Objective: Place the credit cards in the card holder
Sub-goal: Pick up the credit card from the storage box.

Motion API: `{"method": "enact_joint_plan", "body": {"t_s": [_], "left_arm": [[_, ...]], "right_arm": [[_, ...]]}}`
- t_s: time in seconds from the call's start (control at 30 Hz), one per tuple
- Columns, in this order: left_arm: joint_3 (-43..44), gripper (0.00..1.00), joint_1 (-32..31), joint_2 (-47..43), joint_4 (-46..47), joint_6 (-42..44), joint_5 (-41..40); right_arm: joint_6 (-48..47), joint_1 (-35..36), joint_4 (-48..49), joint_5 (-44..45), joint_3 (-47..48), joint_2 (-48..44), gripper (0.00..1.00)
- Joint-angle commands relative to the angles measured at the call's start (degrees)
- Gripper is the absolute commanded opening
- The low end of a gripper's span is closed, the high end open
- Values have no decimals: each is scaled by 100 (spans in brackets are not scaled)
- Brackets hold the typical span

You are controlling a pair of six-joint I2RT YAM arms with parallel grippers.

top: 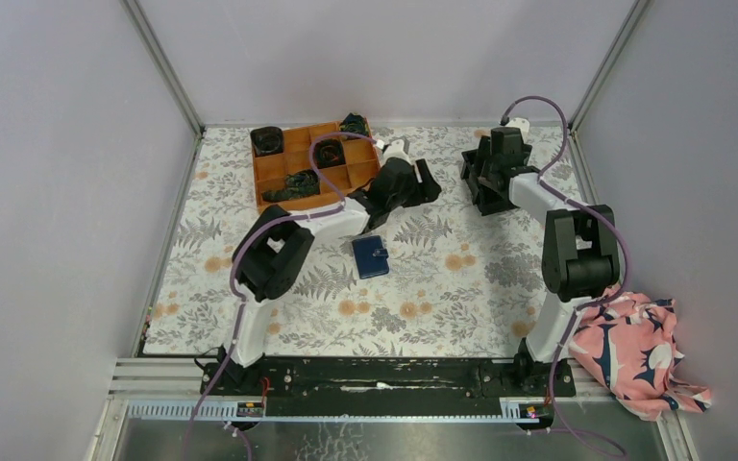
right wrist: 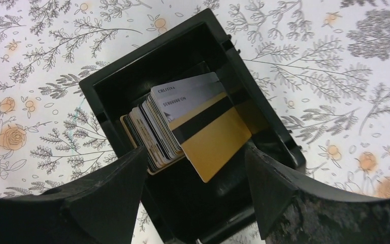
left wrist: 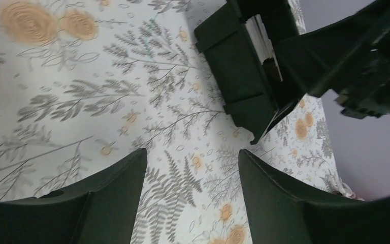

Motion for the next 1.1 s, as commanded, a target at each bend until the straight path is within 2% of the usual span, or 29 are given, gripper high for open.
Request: {"method": "enact_joint_plan", "body": {"t_s": [0.0,0.53,1.07], "left_arm": [[693,73,11,402,-165,-119,346],[2295,72,0,1844,-294,-719,837],[2549,70,-55,2085,-308,-862,952]], "right_arm": [[165,-168,147,-561,451,272,77],[609,-572,14,-1686,948,858,74],[997,-590,-84,-2283,796,886,66]]}}
